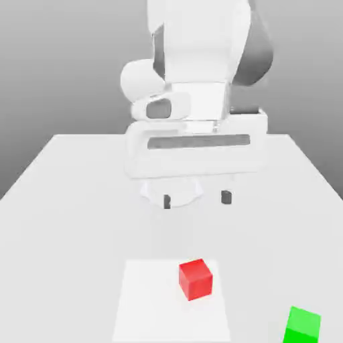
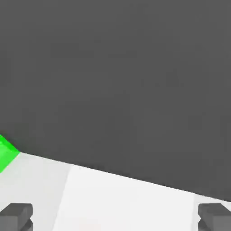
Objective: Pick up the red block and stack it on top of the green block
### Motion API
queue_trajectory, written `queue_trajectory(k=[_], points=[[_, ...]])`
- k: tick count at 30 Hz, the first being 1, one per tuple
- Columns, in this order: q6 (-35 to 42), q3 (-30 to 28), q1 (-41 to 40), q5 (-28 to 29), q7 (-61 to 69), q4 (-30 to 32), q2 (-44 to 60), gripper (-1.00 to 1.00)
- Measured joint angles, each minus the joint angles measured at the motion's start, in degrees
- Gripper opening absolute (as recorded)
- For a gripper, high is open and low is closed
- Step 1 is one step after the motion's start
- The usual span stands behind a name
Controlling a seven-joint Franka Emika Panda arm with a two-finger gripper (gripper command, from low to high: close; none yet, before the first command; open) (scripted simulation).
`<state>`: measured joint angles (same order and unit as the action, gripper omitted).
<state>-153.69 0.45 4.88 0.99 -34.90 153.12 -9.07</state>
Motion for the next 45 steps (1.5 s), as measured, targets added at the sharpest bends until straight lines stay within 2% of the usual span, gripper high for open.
queue_trajectory(k=[4, 10, 11, 18, 24, 27, 38, 42, 43, 45], points=[[-5.0, 0.5, 1.0, -0.7, 3.1, 4.6, 8.3, 0.0], [-15.2, 0.1, 1.5, -0.7, 3.6, 4.1, 20.7, 0.0], [-16.8, -0.1, 1.6, -0.7, 3.6, 3.8, 22.6, -1.0], [-17.0, -0.1, 1.6, -0.4, 3.4, 3.8, 22.9, -1.0], [-7.7, 0.3, 1.2, -0.8, 3.7, 5.4, 12.0, -1.0], [-3.8, 1.6, 3.3, -0.7, 4.6, 1.3, 12.1, -1.0], [8.1, 7.5, 10.3, 2.2, 7.6, -21.0, 22.8, -1.0], [2.9, 6.7, 11.8, 4.2, 6.6, -23.2, 30.2, -1.0], [1.8, 6.5, 12.0, 4.6, 6.4, -23.3, 31.5, 1.0], [1.8, 6.5, 12.0, 4.6, 6.4, -23.3, 31.5, 1.0]])
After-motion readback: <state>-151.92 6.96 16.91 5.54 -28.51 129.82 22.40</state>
